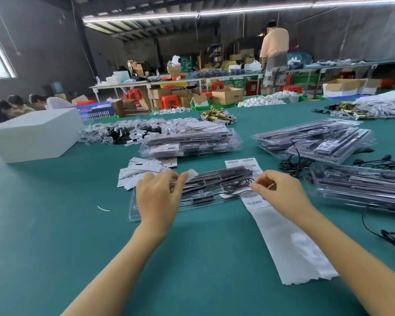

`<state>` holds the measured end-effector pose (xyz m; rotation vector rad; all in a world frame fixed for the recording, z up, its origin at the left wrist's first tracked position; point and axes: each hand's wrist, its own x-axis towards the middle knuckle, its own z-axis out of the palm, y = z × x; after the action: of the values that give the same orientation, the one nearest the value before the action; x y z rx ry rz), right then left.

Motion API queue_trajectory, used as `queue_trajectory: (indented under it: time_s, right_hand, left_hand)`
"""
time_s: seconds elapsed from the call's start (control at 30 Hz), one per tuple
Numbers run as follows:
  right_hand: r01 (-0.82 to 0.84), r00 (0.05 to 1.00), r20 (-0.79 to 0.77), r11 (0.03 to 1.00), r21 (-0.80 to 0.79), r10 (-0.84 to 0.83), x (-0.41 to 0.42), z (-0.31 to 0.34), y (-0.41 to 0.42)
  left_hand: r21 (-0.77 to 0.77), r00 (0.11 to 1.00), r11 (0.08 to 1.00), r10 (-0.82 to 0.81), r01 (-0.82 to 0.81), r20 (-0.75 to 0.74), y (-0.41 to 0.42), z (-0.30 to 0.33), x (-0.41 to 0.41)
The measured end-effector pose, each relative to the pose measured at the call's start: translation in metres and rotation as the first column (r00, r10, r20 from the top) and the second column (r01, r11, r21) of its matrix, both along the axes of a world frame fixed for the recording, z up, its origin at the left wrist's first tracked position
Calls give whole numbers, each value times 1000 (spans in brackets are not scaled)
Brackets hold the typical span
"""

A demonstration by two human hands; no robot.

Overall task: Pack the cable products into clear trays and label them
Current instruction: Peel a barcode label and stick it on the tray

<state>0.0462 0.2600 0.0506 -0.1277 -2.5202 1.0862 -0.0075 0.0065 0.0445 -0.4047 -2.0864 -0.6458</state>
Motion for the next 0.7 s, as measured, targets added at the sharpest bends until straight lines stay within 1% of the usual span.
queue_trajectory:
  time_s: [0.03,0.1,0.17,0.23,0.3,0.33,0.4,0.47,0.53,0.57,0.63,0.7]
  right_hand:
    - [-48,999,22,995,-88,50,1,3,-13]
    - [-128,970,154,938,-323,185,-2,10,-42]
    - [-132,901,290,841,-524,323,-10,17,-69]
    - [-88,817,377,741,-665,436,-21,23,-93]
    - [-93,756,423,721,-687,500,-31,26,-112]
    - [-106,748,423,721,-684,512,-36,25,-120]
    - [-117,758,387,693,-712,525,-44,23,-133]
    - [-127,770,329,636,-761,547,-51,21,-139]
    - [-125,792,281,594,-795,543,-56,19,-140]
    - [-120,810,267,593,-796,522,-59,18,-140]
    - [-124,855,253,652,-748,453,-64,17,-138]
    - [-153,895,231,749,-645,382,-68,17,-135]
  left_hand:
    - [-108,994,993,34,-46,-103,-9,-10,0]
    - [-246,961,962,46,-116,-274,-23,-27,-1]
    - [-290,932,947,25,-138,-360,-34,-37,-4]
    - [-247,929,958,47,-146,-367,-41,-39,-8]
    - [-189,923,964,104,-184,-369,-48,-37,-12]
    - [-175,918,964,124,-202,-378,-50,-36,-14]
    - [-175,912,961,130,-212,-389,-56,-37,-16]
    - [-183,915,961,122,-206,-385,-57,-39,-18]
    - [-185,928,963,120,-195,-353,-56,-40,-19]
    - [-190,936,964,116,-187,-333,-55,-41,-19]
    - [-216,958,964,93,-155,-272,-54,-43,-20]
    - [-216,982,970,76,-113,-171,-53,-44,-20]
